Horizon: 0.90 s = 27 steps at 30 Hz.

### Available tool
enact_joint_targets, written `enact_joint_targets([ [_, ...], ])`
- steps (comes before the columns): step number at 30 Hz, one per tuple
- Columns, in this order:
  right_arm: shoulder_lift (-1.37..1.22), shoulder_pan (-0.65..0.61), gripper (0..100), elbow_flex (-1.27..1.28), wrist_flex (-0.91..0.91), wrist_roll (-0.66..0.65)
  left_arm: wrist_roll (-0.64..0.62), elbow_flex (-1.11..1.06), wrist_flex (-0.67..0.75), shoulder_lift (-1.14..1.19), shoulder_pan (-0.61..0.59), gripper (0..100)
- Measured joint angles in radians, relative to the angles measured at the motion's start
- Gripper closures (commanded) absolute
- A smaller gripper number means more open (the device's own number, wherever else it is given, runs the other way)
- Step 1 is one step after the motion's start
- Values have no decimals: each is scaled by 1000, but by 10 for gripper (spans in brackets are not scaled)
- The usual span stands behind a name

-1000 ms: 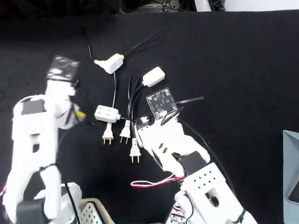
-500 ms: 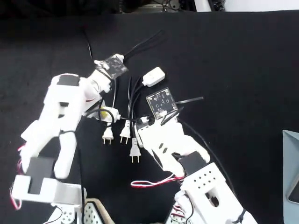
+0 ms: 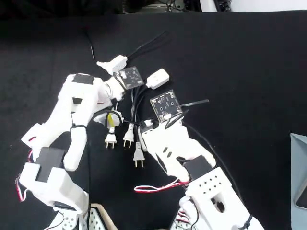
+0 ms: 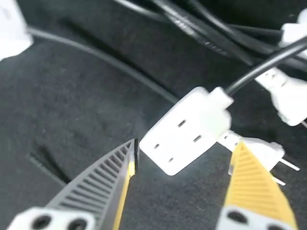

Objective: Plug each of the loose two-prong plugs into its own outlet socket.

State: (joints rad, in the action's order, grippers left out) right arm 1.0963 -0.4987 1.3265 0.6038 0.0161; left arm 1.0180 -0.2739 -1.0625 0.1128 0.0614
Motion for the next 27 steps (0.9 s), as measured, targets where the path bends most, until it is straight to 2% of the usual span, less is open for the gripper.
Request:
enact_joint_targets([
  [4, 0, 0, 985, 0, 0, 0, 5, 0, 5, 58, 17, 702],
  [9, 0, 0, 985, 0, 0, 0, 5, 26, 29, 103, 17, 852],
  [12, 0, 0, 985, 0, 0, 0, 9, 26, 41, 103, 17, 899],
  [21, 0, 0, 985, 0, 0, 0, 6, -35, 41, 25, 23, 973],
  [27, 0, 0, 985, 0, 0, 0, -2, -92, 44, 0, 23, 967],
])
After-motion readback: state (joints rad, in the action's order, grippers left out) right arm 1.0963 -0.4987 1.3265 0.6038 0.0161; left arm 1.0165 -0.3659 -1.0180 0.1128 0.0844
